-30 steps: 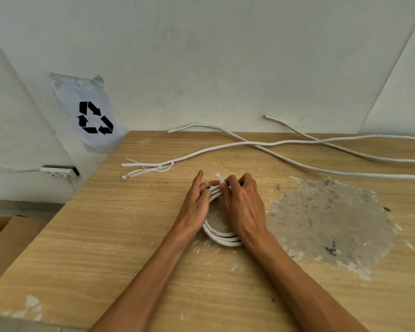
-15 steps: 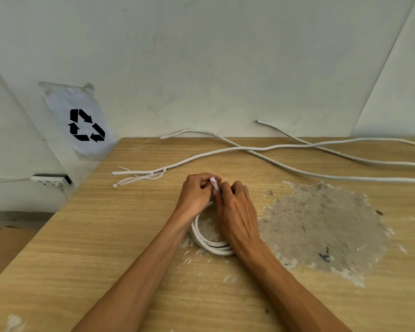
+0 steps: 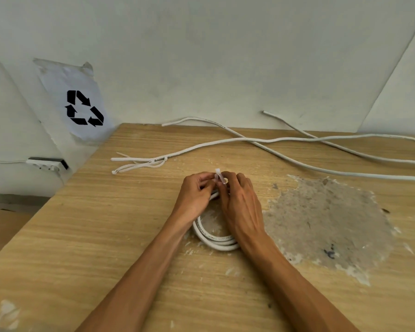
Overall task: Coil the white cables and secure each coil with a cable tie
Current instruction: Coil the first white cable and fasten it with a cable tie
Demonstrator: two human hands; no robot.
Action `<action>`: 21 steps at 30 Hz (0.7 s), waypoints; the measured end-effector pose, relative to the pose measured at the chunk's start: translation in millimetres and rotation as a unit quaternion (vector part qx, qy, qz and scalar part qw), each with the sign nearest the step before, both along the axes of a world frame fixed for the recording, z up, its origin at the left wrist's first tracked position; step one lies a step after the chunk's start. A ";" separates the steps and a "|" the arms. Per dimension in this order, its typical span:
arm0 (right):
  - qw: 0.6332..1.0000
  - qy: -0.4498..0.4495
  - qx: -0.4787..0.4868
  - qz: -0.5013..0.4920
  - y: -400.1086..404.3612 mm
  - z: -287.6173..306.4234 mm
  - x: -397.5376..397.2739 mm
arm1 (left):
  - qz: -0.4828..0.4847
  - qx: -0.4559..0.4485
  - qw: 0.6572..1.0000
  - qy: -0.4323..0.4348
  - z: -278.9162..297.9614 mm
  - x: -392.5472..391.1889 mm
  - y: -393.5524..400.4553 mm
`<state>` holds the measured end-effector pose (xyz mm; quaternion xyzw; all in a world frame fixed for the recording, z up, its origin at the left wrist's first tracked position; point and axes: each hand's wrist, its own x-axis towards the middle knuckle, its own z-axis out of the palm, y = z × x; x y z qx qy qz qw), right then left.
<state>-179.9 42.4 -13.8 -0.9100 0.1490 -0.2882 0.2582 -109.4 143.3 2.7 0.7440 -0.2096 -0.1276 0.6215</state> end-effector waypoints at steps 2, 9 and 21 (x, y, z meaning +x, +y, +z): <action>1.000 -0.010 0.001 0.002 0.6 -0.4 -1.1 | 0.003 -0.009 1.000 -0.002 -1.0 0.3 -0.6; 0.999 -0.030 -0.020 -0.004 -0.7 -4.8 -0.1 | 0.006 -0.042 0.999 0.008 -3.8 1.9 -1.7; 0.999 -0.035 -0.038 -0.004 -1.8 -7.3 0.8 | 0.043 -0.042 0.998 0.018 -8.4 4.0 -3.0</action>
